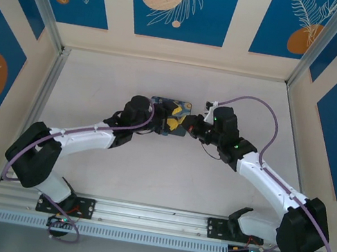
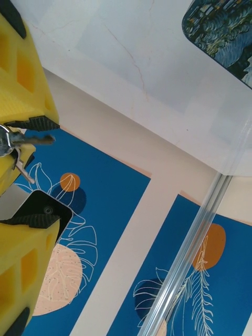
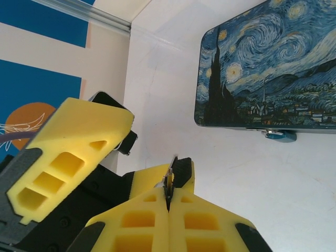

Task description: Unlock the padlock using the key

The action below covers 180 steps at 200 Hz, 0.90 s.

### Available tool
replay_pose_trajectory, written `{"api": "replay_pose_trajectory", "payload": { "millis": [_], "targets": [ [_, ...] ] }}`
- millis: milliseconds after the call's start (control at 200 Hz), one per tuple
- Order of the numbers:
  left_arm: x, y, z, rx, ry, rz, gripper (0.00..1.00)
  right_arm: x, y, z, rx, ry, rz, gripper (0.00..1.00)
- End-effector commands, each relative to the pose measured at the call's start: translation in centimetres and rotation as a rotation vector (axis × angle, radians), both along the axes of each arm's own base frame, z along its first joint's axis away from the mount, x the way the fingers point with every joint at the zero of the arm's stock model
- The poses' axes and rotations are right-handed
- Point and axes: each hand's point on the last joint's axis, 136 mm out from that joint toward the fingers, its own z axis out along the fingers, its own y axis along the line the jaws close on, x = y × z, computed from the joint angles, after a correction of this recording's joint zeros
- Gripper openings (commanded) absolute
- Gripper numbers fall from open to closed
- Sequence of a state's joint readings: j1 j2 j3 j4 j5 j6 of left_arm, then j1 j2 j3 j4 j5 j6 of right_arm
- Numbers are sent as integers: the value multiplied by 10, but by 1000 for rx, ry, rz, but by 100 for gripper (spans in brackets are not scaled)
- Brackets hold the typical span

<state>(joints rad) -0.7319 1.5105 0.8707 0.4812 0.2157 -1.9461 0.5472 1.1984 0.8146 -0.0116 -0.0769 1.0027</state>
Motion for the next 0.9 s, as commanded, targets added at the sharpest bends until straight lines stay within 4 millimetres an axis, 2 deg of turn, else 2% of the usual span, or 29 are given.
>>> {"api": "replay_pose_trajectory", "payload": {
  "millis": [0, 365, 895],
  "targets": [
    [-5, 0, -2, 20, -15, 3, 47, 0, -7, 5, 6, -12, -30, 0],
    [-2, -2, -9, 45, -28, -4, 46, -1, -6, 7, 23, -9, -24, 0],
    [0, -12, -12, 40, -35, -29, 58, 1, 3, 15, 87, -9, -13, 0]
  ]
}}
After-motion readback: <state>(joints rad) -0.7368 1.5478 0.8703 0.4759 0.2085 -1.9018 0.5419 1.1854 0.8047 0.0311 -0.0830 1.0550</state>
